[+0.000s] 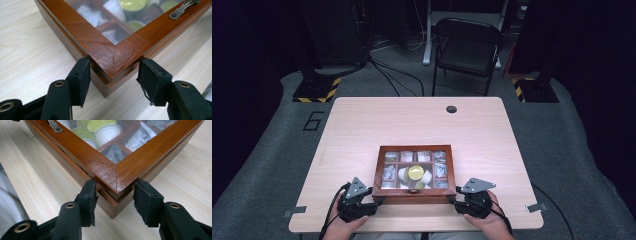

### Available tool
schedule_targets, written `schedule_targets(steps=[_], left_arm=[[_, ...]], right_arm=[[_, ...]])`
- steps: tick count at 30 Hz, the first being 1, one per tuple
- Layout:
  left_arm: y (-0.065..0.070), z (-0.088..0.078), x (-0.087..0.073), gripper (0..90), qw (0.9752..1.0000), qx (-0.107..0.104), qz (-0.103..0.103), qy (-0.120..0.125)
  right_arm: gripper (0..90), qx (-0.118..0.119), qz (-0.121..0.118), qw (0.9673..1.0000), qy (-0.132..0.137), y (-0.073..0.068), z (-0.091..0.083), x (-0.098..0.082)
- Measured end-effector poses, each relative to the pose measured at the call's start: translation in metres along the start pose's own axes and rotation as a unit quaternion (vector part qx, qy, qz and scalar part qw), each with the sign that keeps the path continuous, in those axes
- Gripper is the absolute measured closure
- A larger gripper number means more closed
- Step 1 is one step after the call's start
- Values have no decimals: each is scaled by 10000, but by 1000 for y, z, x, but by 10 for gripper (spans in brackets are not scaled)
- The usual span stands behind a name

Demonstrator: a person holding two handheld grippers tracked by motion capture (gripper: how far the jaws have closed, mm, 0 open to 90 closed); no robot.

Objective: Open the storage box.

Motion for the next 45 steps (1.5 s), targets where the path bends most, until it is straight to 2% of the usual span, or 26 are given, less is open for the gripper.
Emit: schedule_targets(steps=[5, 7, 8, 11, 17, 20, 26, 30, 33, 36, 38, 45], left_arm=[[0, 0, 4, 434, 9999, 11, -65, 94], [0, -1, 6, 432, 9999, 75, 4, 145], [0, -2, 6, 429, 9998, 81, -43, 193], [-1, -4, 9, 417, 9995, 135, 0, 282], [0, -5, 14, 391, 9990, 165, -54, 424], [-2, -6, 16, 387, 9987, 220, -4, 470], [-4, -9, 24, 377, 9966, 396, 42, 725], [-5, -10, 28, 374, 9961, 334, -69, 818], [-6, -9, 29, 361, 9966, 274, -104, 764], [-6, -9, 31, 346, 9966, 259, -181, 765], [-6, -10, 34, 344, 9964, 261, -157, 790], [-10, -13, 47, 330, 9948, 241, -296, 945]], right_arm=[[531, 37, 87, 9999, 53, 0, 1, 4], [530, 4, 99, 9999, 130, 1, 1, 6], [528, -2, 102, 9998, 163, 1, 0, 7], [520, -27, 226, 9995, 232, 1, -1, 10], [511, -115, 229, 9991, 339, 2, -3, 15], [502, -167, 241, 9987, 419, 3, -3, 17], [488, -304, 305, 9974, 584, 6, -5, 24], [472, -324, 329, 9966, 682, 9, -7, 29], [465, -328, 373, 9965, 669, 9, -8, 30], [459, -355, 319, 9968, 637, 9, -8, 32], [452, -391, 310, 9967, 642, 10, -8, 34], [406, -523, 234, 9952, 788, 15, -10, 50]])
Point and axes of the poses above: each handheld gripper's, and its own axes: z roughly forward along the jaws, x roughly out of its top, y roughly to its right, the point moved 8 cm from there along z, roughly forward along the jaws, and after that the axes turned 3 degrees about -x, right-handed, at the moved point
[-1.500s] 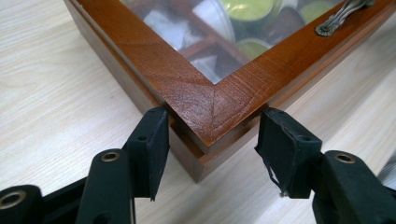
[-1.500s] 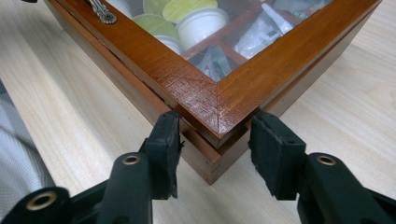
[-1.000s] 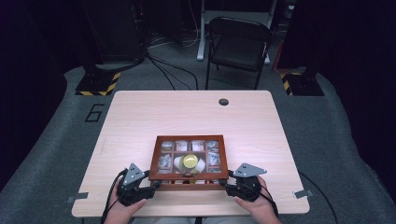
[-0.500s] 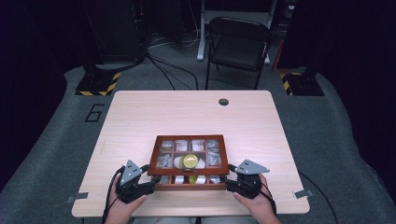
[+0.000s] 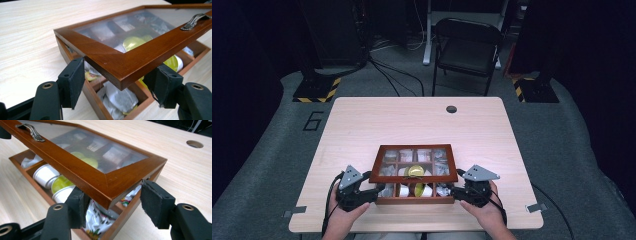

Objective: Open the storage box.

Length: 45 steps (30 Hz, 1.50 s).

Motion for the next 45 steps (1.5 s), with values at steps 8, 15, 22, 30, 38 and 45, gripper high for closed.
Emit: schedule_targets(steps=[8, 15, 22, 30, 38, 45], left_arm=[[-3, 3, 15, 309, 9999, 114, 93, 38], [-4, 3, 24, 307, 9996, 205, 145, 114], [-5, 3, 33, 302, 9995, 229, 101, 185], [-10, 8, 47, 273, 9995, 227, -3, 238], [-17, 12, 63, 268, 9992, 249, 13, 311], [-22, 15, 78, 268, 9992, 280, 85, 269]], right_arm=[[396, -32, 80, 9999, 105, 5, 2, 14], [392, -64, 190, 9997, 157, 8, 2, 22], [337, -70, 245, 9995, 196, 7, 4, 32], [317, -81, 285, 9993, 245, 11, 7, 46], [308, -50, 436, 9986, 308, 20, 13, 60], [307, -88, 505, 9981, 343, 26, 16, 74]])
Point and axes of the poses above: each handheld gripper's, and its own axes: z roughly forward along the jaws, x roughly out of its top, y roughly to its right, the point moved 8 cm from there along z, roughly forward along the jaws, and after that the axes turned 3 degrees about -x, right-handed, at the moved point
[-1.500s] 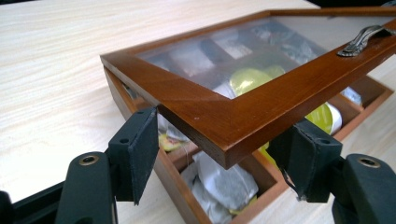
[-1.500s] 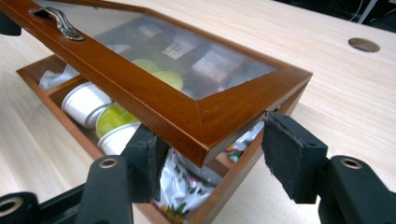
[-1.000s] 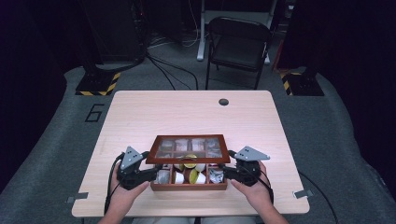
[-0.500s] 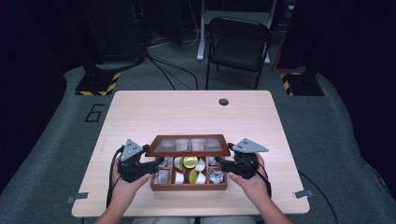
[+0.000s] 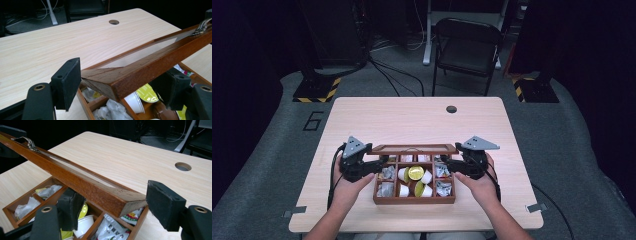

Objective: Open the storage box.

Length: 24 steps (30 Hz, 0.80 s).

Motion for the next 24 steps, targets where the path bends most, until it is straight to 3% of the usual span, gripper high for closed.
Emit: schedule_targets(steps=[7, 12, 16, 24], left_arm=[[-3, 3, 11, 269, 10000, -34, 27, 12], [-6, 6, 17, 269, 9999, -40, -65, 66], [-9, 8, 24, 270, 9998, -52, -141, 92], [-14, 11, 38, 281, 9999, 0, -59, 160]], right_arm=[[312, 51, -68, 10000, -25, 0, 4, 12], [315, 46, -175, 9998, -8, -1, 5, 23], [320, 37, -112, 9999, 30, 1, 7, 30], [345, -23, 61, 9999, 89, 10, 9, 40]])
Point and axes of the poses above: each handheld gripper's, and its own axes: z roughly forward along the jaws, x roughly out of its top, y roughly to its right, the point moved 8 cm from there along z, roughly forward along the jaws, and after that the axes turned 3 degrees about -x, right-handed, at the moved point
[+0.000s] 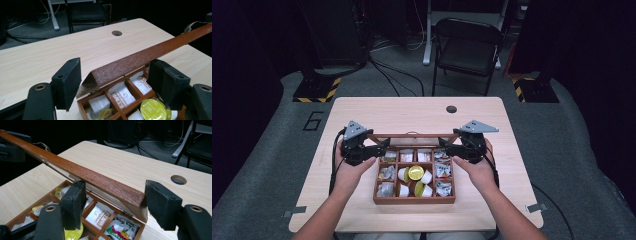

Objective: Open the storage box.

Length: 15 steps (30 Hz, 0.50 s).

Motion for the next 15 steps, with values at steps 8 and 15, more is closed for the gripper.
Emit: schedule_targets(steps=[8, 15], left_arm=[[-4, 4, 11, 309, 9999, 93, 43, 42], [-11, 10, 17, 309, 9999, 127, -42, 89]], right_arm=[[380, -28, 62, 10000, 12, 9, 3, 9], [390, -89, 47, 9999, 17, 16, 8, 14]])
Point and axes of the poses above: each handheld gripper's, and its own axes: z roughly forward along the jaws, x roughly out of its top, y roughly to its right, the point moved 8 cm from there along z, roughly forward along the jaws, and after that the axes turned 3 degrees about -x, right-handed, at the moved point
